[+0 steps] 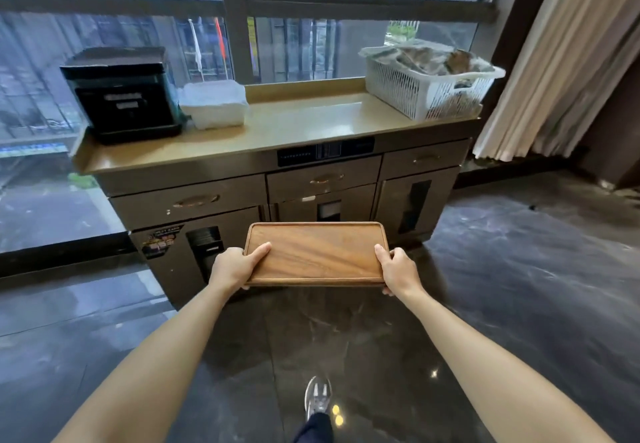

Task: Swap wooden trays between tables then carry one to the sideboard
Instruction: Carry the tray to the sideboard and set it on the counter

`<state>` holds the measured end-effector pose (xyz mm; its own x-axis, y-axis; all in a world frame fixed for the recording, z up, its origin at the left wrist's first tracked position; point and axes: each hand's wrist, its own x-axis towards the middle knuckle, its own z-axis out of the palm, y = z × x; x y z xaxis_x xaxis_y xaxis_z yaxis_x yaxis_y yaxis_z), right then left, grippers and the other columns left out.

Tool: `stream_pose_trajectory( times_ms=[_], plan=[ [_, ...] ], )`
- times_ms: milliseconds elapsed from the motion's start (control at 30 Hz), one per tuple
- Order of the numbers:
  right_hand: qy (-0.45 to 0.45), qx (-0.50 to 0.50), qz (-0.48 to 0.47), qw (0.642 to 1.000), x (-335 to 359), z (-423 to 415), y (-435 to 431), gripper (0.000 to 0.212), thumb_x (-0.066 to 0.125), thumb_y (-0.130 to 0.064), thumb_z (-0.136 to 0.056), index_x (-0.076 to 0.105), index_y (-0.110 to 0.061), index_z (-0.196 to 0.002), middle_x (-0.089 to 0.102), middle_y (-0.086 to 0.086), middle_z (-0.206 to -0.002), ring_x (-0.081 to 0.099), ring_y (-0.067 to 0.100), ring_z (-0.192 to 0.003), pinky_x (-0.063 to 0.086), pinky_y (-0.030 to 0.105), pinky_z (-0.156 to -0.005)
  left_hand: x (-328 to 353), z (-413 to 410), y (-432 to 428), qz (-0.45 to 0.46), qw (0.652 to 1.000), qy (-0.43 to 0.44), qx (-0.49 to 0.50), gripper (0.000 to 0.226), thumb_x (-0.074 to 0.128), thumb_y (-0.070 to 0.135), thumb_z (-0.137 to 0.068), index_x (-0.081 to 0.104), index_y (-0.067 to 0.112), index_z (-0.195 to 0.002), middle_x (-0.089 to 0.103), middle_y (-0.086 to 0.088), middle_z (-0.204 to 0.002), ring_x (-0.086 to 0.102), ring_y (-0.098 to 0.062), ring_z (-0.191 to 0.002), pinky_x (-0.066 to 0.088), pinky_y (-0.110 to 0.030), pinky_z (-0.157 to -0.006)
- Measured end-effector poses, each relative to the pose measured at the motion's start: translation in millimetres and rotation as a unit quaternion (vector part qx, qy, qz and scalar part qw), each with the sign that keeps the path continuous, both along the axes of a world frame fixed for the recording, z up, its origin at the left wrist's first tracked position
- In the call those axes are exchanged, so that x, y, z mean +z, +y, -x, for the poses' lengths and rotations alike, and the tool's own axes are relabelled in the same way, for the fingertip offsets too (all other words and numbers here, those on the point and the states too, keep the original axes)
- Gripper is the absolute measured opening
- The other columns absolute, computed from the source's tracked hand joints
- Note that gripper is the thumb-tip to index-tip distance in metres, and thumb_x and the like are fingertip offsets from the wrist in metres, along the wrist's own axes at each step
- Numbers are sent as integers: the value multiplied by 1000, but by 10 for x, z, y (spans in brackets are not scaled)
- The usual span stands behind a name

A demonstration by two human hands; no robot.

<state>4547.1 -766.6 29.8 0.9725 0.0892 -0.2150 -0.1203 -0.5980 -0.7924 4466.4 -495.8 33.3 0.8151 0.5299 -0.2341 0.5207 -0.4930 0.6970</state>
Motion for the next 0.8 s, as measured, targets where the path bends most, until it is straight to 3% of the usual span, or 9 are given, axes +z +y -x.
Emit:
stream_pose_trajectory(
  times_ms=[100,267,367,467,600,667,800],
  plan=[
    [-4,13,9,1000,2,-923,270,42,36,-45,-95,47,-7,-108,55,10,-102,57,21,-74,43,20,-41,-35,-886,244,7,1000,-3,6,57,50,61,-82,56,6,-67,61,-6,-63,61,-21,-47,47,-25,-49],
    [-6,25,13,1000,286,-2420,744,51,35,-46,-95,46,-2,-119,54,9,-101,52,15,-60,39,16,-34,230,-2291,705,-17,1000,-6,13,58,47,63,-82,53,8,-64,59,-5,-59,60,-19,-46,40,-21,-51],
    [-21,29,6,999,489,-3201,977,50,37,-46,-94,47,-2,-116,54,10,-101,53,18,-60,36,13,-29,431,-3028,915,-24,999,-18,13,56,48,61,-84,50,10,-58,58,-6,-59,61,-22,-48,45,-26,-54],
    [-18,33,2,999,611,-3855,1177,43,36,-45,-95,47,-6,-109,52,4,-88,51,16,-56,40,19,-36,507,-3659,1099,-10,999,-32,24,58,50,61,-82,55,6,-63,63,-12,-65,64,-29,-54,54,-37,-70],
    [-9,52,8,999,556,-4690,1470,39,36,-46,-94,44,-8,-99,46,-2,-75,53,19,-52,41,24,-43,399,-4393,1353,0,998,-23,50,65,52,62,-80,63,-1,-83,63,-11,-67,62,-26,-51,54,-37,-64],
    [-7,66,10,998,480,-5130,1625,39,37,-46,-94,44,-8,-98,47,-1,-78,53,18,-52,41,23,-41,313,-4762,1487,-5,998,-19,67,71,52,64,-79,66,-6,-85,67,-16,-71,65,-31,-59,57,-42,-74],
    [1,100,10,995,347,-6015,1951,38,38,-44,-94,45,-7,-91,48,1,-74,52,19,-52,43,24,-40,174,-5506,1728,-35,995,-1,93,69,49,64,-81,66,-2,-72,70,-23,-71,69,-34,-72,53,-40,-83]
  ],
)
